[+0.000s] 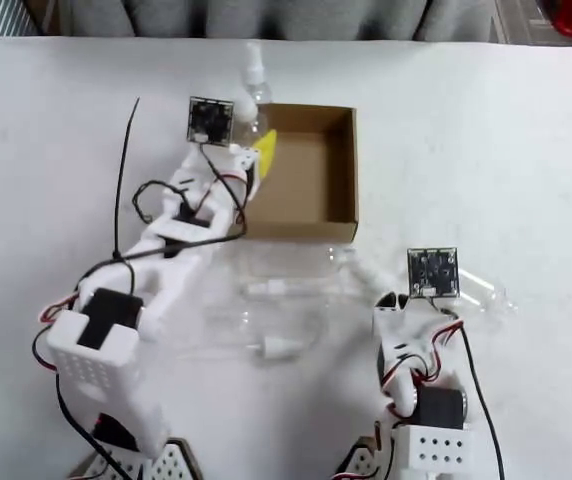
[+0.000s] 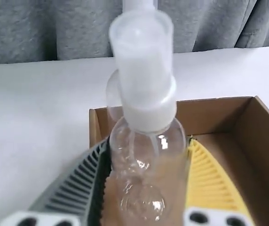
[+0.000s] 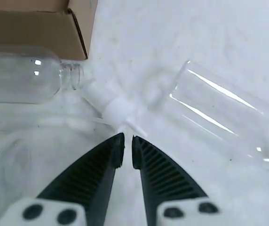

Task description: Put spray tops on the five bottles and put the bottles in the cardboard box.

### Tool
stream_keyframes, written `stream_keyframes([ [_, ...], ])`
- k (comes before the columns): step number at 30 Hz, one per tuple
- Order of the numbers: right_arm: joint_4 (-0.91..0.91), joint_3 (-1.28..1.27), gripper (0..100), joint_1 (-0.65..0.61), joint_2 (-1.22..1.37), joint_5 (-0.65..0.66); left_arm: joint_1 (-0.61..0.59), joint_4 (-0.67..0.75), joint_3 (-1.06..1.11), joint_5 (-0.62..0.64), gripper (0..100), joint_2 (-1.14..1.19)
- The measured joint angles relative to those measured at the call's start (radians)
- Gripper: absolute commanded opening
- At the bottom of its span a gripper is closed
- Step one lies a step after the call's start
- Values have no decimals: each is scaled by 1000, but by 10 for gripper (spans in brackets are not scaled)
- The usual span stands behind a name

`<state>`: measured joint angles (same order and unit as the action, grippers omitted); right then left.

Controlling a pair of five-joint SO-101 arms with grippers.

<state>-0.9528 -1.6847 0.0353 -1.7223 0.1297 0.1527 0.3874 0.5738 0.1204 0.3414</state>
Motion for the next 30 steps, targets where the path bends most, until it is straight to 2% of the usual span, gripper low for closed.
stream_keyframes([
  [17,-12,0,16,0,0,0,-2,0,0,2,192,0],
  [23,-12,0,16,0,0,0,-12,-6,0,6,314,0],
  [30,-12,0,16,0,0,0,-44,-8,6,51,311,6],
])
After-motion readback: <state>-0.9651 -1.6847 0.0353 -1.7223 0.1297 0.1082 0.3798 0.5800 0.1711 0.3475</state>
